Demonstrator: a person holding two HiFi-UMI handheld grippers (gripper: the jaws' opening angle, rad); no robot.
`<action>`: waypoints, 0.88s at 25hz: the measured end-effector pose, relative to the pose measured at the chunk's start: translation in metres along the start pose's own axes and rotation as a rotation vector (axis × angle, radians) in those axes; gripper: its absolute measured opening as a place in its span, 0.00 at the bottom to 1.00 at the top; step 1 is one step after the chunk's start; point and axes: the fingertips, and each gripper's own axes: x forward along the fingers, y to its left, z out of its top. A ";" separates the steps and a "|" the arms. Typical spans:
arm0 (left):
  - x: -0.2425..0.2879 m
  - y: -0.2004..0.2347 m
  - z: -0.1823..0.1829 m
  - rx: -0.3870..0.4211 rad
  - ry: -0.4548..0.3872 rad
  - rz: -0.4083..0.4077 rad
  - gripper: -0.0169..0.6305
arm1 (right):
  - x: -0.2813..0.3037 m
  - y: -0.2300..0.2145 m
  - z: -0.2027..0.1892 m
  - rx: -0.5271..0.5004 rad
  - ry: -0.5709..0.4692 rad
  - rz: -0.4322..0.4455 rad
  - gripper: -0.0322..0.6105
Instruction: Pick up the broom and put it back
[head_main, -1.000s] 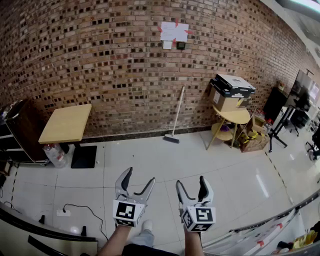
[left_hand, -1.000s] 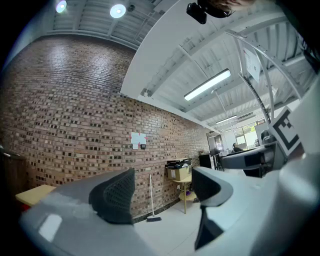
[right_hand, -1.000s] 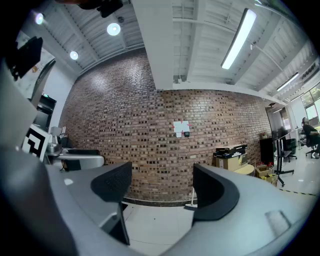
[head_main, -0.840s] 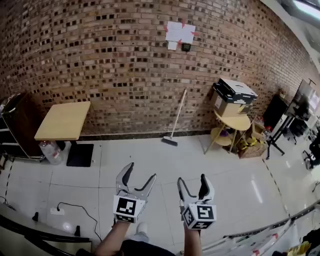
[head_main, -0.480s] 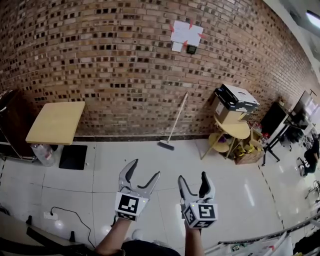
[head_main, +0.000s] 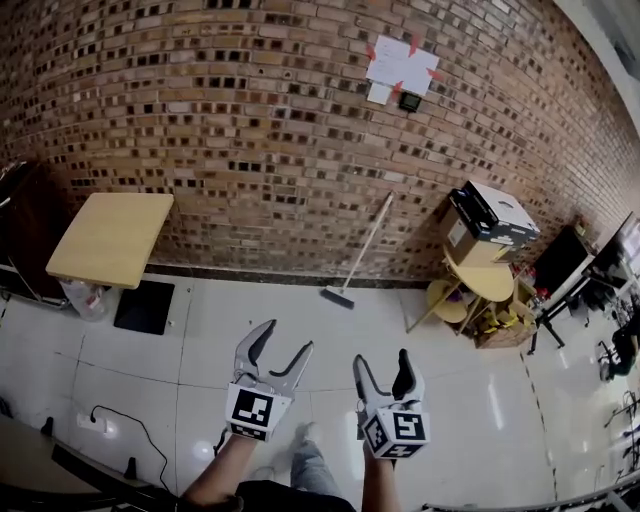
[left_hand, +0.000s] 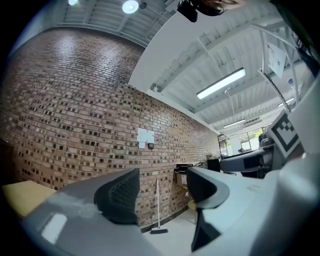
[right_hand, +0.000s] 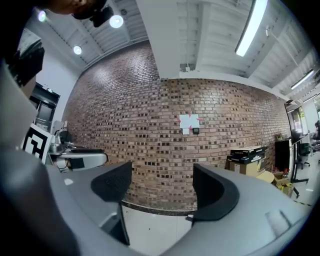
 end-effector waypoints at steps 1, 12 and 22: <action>0.012 0.006 -0.002 0.001 0.004 0.009 0.48 | 0.013 -0.006 -0.003 -0.002 0.012 0.008 0.64; 0.204 0.018 0.012 0.040 0.014 0.028 0.48 | 0.155 -0.126 0.022 0.012 -0.010 0.051 0.64; 0.299 0.034 -0.017 0.038 0.072 0.093 0.47 | 0.255 -0.191 0.004 0.040 0.030 0.158 0.63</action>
